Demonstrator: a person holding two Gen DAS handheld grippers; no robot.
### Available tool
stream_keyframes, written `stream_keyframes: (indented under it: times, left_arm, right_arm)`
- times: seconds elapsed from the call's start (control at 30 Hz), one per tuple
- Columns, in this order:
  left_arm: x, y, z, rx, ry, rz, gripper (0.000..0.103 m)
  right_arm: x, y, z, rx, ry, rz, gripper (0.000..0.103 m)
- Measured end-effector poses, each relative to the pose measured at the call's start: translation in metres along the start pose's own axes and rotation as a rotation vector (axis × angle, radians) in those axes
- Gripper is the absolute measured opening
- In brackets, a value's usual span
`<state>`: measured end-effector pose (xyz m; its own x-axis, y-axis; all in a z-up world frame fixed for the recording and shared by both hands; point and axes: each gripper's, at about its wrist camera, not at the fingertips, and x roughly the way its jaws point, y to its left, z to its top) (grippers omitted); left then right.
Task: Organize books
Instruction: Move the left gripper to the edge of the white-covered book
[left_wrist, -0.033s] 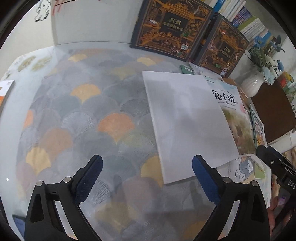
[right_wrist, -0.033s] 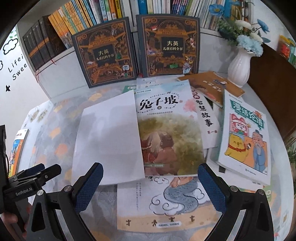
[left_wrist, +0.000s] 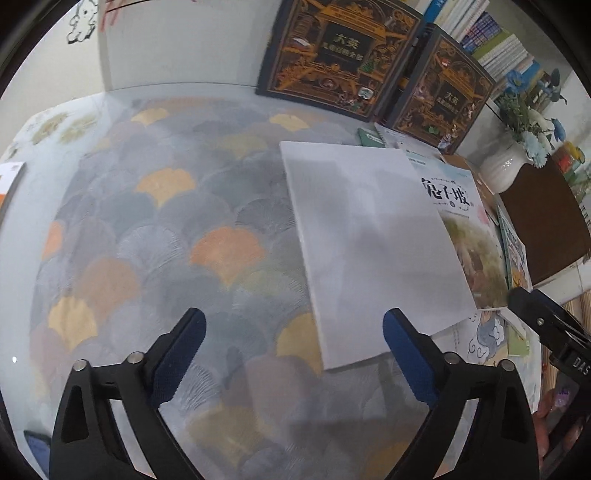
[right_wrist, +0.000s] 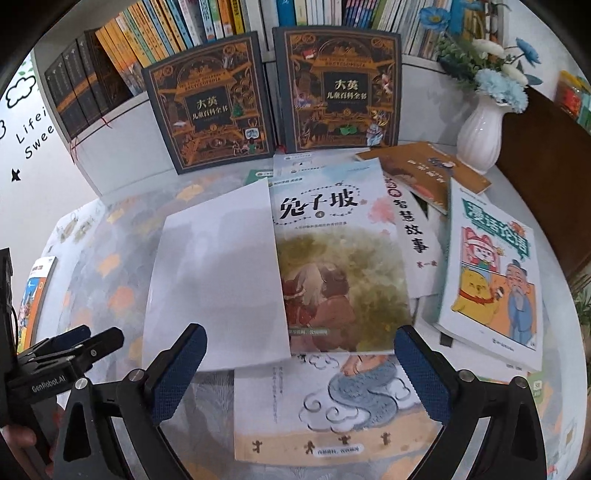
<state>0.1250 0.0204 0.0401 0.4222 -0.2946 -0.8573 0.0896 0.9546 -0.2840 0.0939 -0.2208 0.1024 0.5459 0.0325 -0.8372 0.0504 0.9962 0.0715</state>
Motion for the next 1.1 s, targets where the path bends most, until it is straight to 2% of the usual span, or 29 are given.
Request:
stream_keyframes:
  times: [0.03, 0.1, 0.13, 0.27, 0.4, 0.53, 0.67, 0.7, 0.8, 1.0, 1.1]
  left_arm:
    - [0.005, -0.002, 0.002, 0.005, 0.008, -0.004, 0.086]
    - [0.018, -0.004, 0.005, 0.013, 0.045, -0.001, 0.062]
    - [0.022, -0.004, 0.005, 0.013, 0.061, -0.005, 0.059]
    - [0.032, -0.006, 0.001, 0.016, 0.083, -0.023, 0.059]
    - [0.035, -0.008, 0.002, 0.038, 0.085, -0.028, 0.059]
    - [0.039, -0.012, 0.005, 0.044, 0.106, -0.093, 0.059]
    - [0.040, -0.018, 0.002, 0.065, 0.107, -0.126, 0.059]
    - [0.039, -0.018, 0.001, 0.059, 0.112, -0.158, 0.061]
    - [0.034, -0.014, -0.005, 0.053, 0.118, -0.160, 0.059]
    - [0.003, 0.003, -0.042, -0.008, 0.152, -0.271, 0.059]
    - [-0.009, 0.006, -0.070, -0.030, 0.188, -0.294, 0.059]
  right_arm:
    - [0.004, 0.001, 0.002, -0.002, 0.006, 0.001, 0.094]
    - [0.014, 0.002, 0.008, 0.007, 0.024, -0.002, 0.082]
    - [0.019, 0.002, 0.009, 0.016, 0.036, 0.008, 0.081]
    - [0.037, 0.002, 0.011, 0.040, 0.071, 0.034, 0.078]
    - [0.051, 0.003, 0.012, 0.050, 0.096, 0.048, 0.071]
    - [0.063, 0.008, 0.016, 0.048, 0.118, 0.069, 0.071]
    - [0.067, 0.022, 0.015, 0.035, 0.157, 0.177, 0.067]
    - [0.067, 0.025, 0.014, 0.032, 0.164, 0.185, 0.066]
    - [0.062, 0.027, 0.005, 0.035, 0.181, 0.208, 0.066]
    - [0.039, 0.022, -0.027, 0.060, 0.236, 0.319, 0.066]
    - [0.022, 0.023, -0.055, 0.043, 0.258, 0.345, 0.066]
